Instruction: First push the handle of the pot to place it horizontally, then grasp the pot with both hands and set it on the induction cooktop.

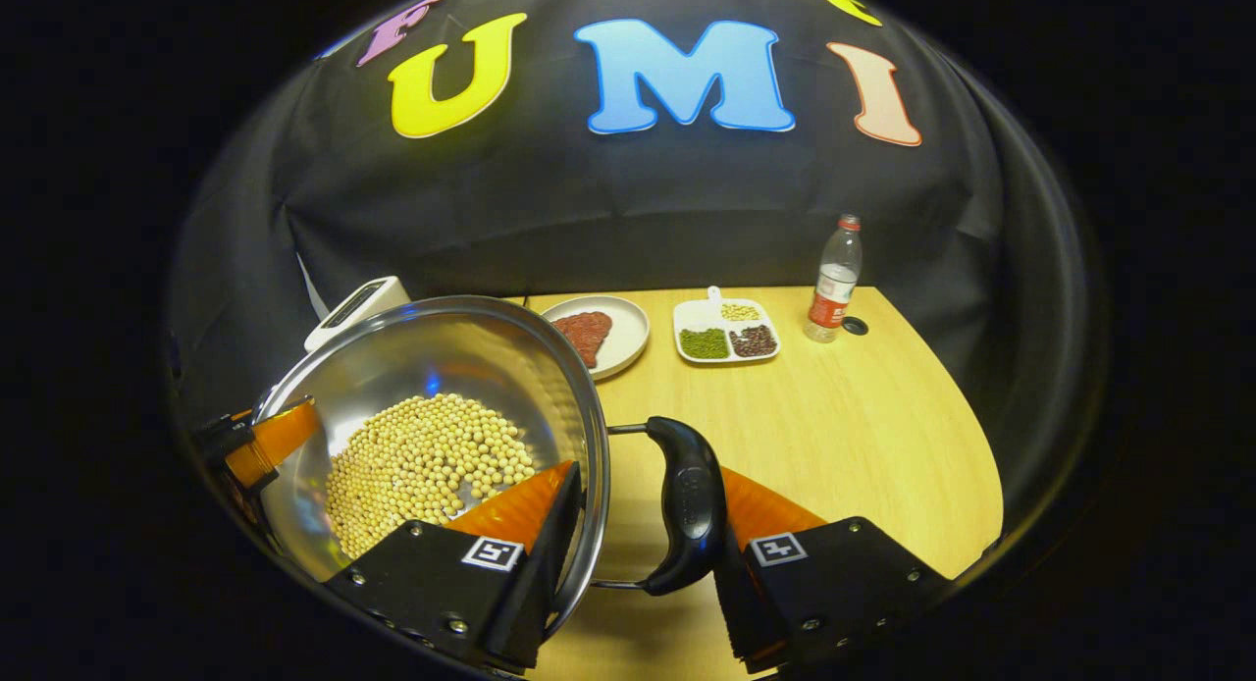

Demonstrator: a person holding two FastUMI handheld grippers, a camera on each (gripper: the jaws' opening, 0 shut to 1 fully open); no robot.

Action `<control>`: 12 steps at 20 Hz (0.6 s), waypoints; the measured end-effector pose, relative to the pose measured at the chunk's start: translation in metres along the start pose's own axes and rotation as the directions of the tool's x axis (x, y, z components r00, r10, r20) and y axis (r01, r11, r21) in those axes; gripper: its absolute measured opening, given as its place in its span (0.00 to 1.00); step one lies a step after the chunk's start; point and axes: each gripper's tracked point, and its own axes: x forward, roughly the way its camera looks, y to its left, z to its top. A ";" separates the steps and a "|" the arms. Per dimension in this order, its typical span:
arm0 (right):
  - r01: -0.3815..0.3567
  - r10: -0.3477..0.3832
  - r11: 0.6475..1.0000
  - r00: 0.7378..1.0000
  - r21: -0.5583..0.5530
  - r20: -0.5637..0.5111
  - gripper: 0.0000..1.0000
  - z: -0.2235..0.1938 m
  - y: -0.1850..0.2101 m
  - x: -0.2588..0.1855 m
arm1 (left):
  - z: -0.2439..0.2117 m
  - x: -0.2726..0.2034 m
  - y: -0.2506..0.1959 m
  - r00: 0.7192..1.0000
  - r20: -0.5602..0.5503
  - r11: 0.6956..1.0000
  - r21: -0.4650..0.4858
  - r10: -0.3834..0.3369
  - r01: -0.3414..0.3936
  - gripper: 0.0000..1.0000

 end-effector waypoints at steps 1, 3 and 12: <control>-0.005 0.005 1.000 1.000 0.002 -0.002 0.69 -0.002 0.008 0.002 | -0.001 0.001 -0.002 1.000 0.001 1.000 0.001 0.004 -0.004 0.73; -0.010 0.010 1.000 1.000 0.004 -0.006 0.69 -0.006 0.022 0.008 | 0.000 0.000 -0.002 1.000 -0.002 1.000 0.002 0.010 -0.010 0.76; -0.005 0.005 1.000 0.999 0.004 -0.035 0.69 -0.025 0.070 0.046 | -0.002 0.002 0.000 1.000 -0.025 1.000 -0.003 0.013 -0.013 0.74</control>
